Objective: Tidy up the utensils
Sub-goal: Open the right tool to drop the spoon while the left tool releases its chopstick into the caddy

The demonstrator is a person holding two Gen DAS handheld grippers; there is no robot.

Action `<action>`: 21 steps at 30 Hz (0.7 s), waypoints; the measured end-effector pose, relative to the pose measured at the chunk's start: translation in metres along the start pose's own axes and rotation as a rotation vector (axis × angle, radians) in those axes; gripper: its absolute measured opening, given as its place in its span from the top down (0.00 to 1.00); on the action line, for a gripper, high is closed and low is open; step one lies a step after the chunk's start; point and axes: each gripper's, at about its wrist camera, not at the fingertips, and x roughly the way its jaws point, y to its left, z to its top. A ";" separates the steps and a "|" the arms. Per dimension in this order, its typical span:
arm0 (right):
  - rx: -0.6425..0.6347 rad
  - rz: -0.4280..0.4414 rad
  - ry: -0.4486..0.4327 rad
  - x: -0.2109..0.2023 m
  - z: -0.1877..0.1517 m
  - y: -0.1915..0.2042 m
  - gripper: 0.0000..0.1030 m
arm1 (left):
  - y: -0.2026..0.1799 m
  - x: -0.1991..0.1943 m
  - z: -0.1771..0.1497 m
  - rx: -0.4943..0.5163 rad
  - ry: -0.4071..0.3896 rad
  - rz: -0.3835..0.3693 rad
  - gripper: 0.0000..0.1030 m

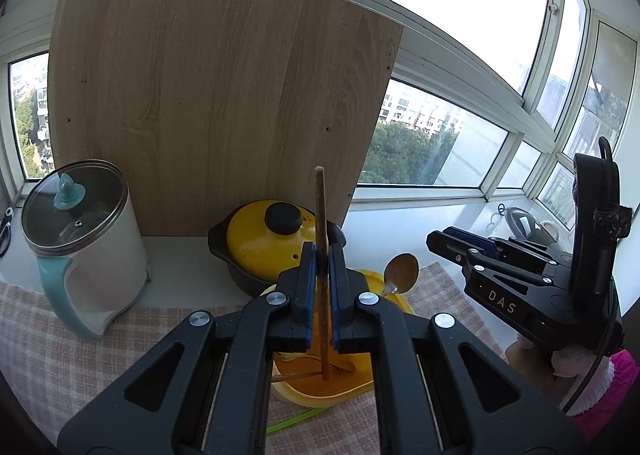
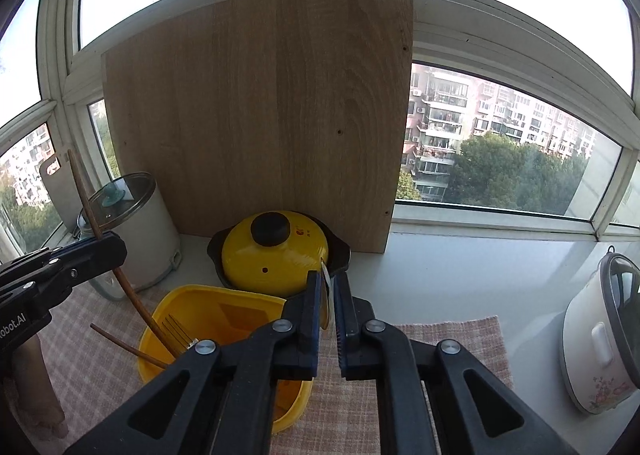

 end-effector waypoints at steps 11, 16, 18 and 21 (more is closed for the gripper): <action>0.012 -0.016 -0.015 -0.020 -0.008 0.000 0.68 | 0.001 -0.016 -0.004 0.004 -0.002 0.000 0.97; 0.040 -0.022 -0.021 -0.032 -0.014 -0.002 0.59 | 0.003 -0.027 -0.007 0.005 0.001 -0.003 0.97; 0.052 -0.027 -0.029 -0.039 -0.017 -0.002 0.51 | 0.005 -0.032 -0.008 0.003 0.004 -0.009 0.97; 0.068 -0.026 -0.040 -0.050 -0.021 -0.002 0.38 | 0.008 -0.041 -0.011 -0.004 0.003 -0.010 0.97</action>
